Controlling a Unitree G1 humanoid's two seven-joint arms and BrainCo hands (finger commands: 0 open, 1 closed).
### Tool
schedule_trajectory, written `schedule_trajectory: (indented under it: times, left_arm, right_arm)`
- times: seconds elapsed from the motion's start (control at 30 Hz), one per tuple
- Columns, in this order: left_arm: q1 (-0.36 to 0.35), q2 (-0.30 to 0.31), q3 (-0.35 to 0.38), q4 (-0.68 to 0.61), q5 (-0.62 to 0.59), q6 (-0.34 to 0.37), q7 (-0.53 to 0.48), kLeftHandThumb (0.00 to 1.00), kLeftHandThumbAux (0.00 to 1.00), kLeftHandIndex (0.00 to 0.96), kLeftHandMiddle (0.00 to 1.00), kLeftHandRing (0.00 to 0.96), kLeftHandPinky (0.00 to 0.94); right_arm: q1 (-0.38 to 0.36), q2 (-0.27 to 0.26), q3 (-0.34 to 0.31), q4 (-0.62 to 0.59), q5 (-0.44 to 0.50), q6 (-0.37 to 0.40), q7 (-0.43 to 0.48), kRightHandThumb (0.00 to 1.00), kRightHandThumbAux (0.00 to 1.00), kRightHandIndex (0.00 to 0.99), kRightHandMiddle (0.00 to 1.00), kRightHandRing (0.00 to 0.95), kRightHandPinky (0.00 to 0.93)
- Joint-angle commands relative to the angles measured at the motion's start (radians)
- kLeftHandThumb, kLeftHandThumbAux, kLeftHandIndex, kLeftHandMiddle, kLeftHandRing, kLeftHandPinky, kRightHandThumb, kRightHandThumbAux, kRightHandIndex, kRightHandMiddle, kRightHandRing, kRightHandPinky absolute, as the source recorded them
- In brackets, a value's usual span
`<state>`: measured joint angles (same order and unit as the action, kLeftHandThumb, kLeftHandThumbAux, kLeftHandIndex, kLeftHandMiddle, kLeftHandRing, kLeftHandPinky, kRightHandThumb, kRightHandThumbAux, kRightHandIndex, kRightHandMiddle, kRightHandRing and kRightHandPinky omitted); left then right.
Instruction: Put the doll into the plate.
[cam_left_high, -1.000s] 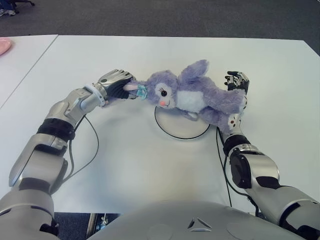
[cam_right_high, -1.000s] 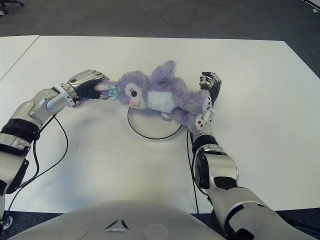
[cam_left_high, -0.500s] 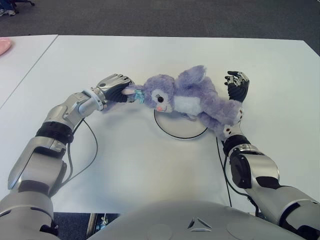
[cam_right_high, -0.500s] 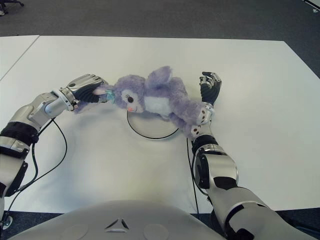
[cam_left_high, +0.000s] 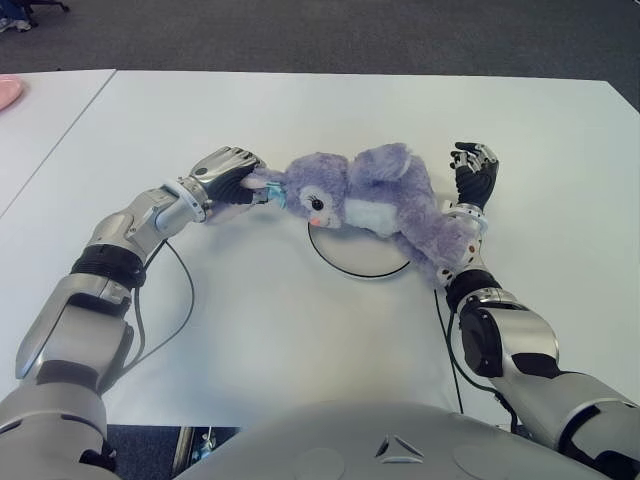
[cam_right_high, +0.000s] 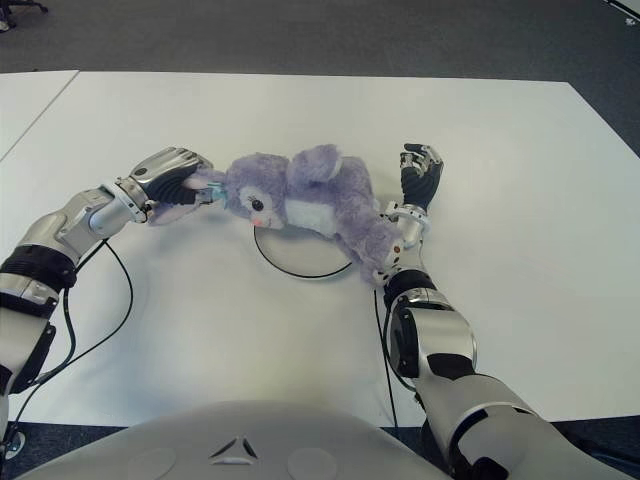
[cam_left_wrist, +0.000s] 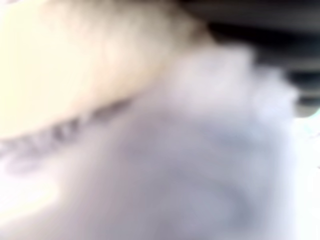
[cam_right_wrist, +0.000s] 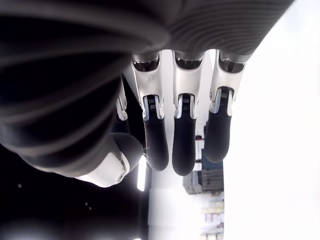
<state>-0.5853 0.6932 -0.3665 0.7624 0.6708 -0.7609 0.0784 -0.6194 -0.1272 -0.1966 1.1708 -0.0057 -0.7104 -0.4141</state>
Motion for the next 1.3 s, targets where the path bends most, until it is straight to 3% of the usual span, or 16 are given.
schedule_trajectory:
  times: [0.03, 0.13, 0.3, 0.6, 1.3]
  left_arm:
    - [-0.023, 0.013, -0.031, 0.041, 0.065, 0.011, 0.024, 0.330, 0.407, 0.187, 0.278, 0.301, 0.317]
    - [-0.030, 0.018, -0.038, 0.046, 0.073, 0.009, 0.017, 0.313, 0.410, 0.096, 0.161, 0.164, 0.129]
    - [-0.033, 0.021, -0.038, 0.051, 0.077, 0.005, 0.015, 0.303, 0.400, 0.019, 0.076, 0.073, 0.021]
    - [-0.038, 0.020, -0.034, 0.062, 0.070, -0.001, 0.001, 0.307, 0.373, 0.000, 0.006, 0.005, 0.000]
    - [-0.044, 0.029, -0.014, 0.057, 0.022, -0.013, -0.055, 0.353, 0.275, 0.000, 0.000, 0.000, 0.000]
  right_arm:
    - [0.329, 0.081, 0.022, 0.165, -0.043, 0.004, 0.016, 0.722, 0.718, 0.427, 0.368, 0.378, 0.411]
    - [0.329, 0.082, 0.019, 0.166, -0.041, 0.005, 0.019, 0.722, 0.718, 0.428, 0.363, 0.372, 0.408]
    - [0.329, 0.082, 0.024, 0.166, -0.047, 0.007, 0.010, 0.722, 0.718, 0.428, 0.358, 0.366, 0.403]
    - [0.330, 0.080, 0.033, 0.167, -0.058, 0.005, 0.000, 0.723, 0.719, 0.428, 0.347, 0.351, 0.386]
    - [0.330, 0.081, 0.043, 0.168, -0.068, 0.003, -0.013, 0.725, 0.719, 0.429, 0.340, 0.327, 0.360]
